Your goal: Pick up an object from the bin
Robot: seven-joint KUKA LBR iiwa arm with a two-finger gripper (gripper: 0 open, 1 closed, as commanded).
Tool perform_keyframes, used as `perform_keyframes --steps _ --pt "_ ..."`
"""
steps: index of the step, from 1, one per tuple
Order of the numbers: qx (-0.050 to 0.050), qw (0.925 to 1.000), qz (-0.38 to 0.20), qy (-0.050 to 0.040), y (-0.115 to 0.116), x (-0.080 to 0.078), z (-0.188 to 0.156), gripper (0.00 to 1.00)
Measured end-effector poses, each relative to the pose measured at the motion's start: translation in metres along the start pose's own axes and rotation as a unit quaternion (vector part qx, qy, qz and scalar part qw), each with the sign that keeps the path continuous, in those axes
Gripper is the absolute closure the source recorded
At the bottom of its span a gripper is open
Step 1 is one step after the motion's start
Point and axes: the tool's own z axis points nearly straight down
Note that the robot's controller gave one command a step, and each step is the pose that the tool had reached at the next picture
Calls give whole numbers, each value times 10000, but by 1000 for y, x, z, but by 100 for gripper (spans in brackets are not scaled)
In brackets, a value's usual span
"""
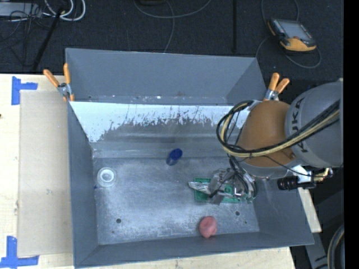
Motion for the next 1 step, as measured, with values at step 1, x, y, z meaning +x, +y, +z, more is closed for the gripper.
perform_keyframes --steps 1 --pt "-19 9999 150 -79 13 3 -99 100"
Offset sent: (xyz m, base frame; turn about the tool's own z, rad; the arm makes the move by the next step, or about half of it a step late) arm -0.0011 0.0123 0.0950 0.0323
